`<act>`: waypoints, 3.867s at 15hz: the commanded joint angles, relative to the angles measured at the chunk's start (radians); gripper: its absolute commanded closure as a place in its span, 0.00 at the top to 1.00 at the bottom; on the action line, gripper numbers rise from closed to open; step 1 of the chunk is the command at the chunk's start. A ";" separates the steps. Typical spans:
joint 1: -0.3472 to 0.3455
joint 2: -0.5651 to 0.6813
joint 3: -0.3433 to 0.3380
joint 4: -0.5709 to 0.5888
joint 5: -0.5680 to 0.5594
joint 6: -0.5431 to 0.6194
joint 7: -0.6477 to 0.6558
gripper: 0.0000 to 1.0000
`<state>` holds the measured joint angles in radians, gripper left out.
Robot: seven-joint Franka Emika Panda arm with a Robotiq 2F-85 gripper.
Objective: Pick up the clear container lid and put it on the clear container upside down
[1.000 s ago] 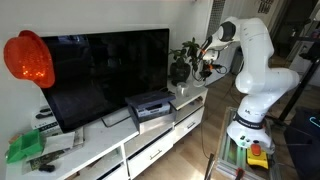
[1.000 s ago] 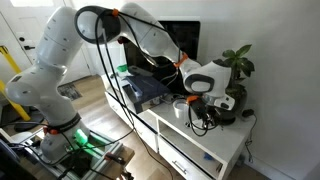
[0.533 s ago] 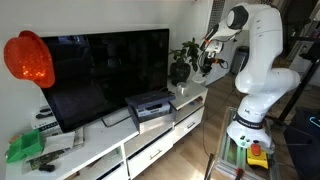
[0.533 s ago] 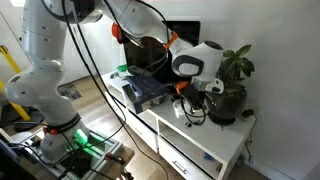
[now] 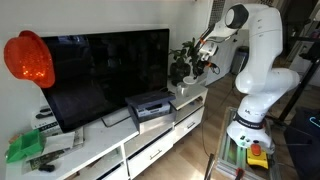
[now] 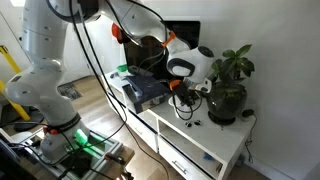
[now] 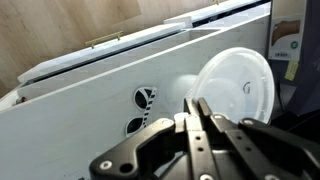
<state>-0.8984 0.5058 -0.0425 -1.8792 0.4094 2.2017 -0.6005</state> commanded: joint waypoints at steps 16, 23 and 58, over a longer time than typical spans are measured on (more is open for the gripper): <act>0.007 0.239 0.021 0.227 0.099 -0.031 0.203 0.01; -0.001 0.241 0.027 0.238 0.106 -0.058 0.211 0.01; 0.006 0.233 0.024 0.212 0.101 -0.027 0.199 0.83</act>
<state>-0.8898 0.7463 -0.0215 -1.6649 0.4912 2.1720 -0.3983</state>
